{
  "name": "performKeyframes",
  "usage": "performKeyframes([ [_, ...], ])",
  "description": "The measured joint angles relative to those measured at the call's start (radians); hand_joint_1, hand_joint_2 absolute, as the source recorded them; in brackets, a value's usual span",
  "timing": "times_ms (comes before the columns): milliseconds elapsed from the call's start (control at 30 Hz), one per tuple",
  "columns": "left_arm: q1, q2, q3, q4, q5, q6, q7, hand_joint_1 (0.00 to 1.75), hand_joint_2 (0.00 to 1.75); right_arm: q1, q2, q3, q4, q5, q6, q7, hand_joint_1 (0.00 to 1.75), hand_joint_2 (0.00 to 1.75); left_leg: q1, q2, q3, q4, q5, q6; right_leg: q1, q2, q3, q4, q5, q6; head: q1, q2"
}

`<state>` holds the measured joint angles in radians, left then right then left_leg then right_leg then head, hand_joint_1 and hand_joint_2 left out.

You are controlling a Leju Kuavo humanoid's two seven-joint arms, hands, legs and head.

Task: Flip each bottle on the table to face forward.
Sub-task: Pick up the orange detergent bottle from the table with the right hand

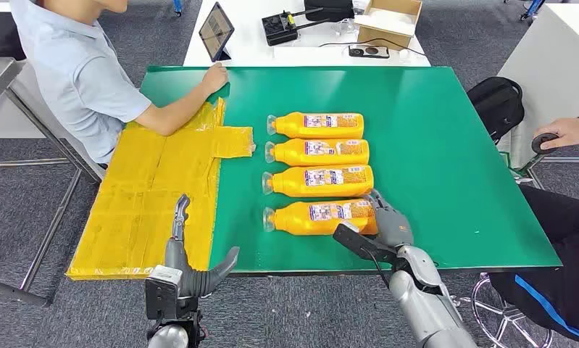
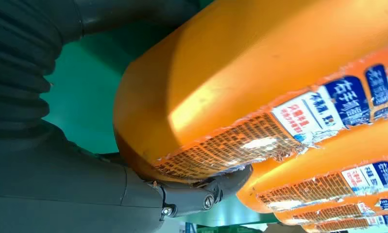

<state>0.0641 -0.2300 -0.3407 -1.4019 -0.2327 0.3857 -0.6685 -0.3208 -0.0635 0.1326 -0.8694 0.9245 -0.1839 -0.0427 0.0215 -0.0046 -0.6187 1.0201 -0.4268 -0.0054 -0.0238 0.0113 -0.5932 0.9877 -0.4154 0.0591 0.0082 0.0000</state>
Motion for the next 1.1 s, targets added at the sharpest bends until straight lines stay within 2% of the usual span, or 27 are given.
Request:
performKeyframes([
  [700,-0.003,0.000,0.017,0.003,0.011,0.001,-0.011,0.00,1.75,-0.041,-0.001,0.005,0.092,-0.079,0.012,-0.082,1.75,1.75,0.000,0.000,0.005,0.000,0.000,0.000,0.000,0.000,0.004,0.000,0.000,0.000,0.000,0.000],
  [900,-0.006,-0.001,0.019,-0.006,0.080,0.017,-0.030,0.00,1.75,0.005,0.000,-0.006,0.082,-0.294,0.119,-0.290,1.75,1.75,0.000,0.000,0.005,0.000,0.000,0.000,0.000,0.000,0.004,0.000,0.000,0.000,-0.001,0.000],
  [1100,-0.014,-0.001,0.018,-0.018,0.102,0.024,-0.032,0.00,1.75,0.041,0.008,-0.012,0.054,-0.332,0.121,-0.319,1.75,1.75,0.000,0.000,0.004,0.000,0.000,0.000,0.000,0.000,0.003,0.000,0.000,0.000,0.000,0.000],
])
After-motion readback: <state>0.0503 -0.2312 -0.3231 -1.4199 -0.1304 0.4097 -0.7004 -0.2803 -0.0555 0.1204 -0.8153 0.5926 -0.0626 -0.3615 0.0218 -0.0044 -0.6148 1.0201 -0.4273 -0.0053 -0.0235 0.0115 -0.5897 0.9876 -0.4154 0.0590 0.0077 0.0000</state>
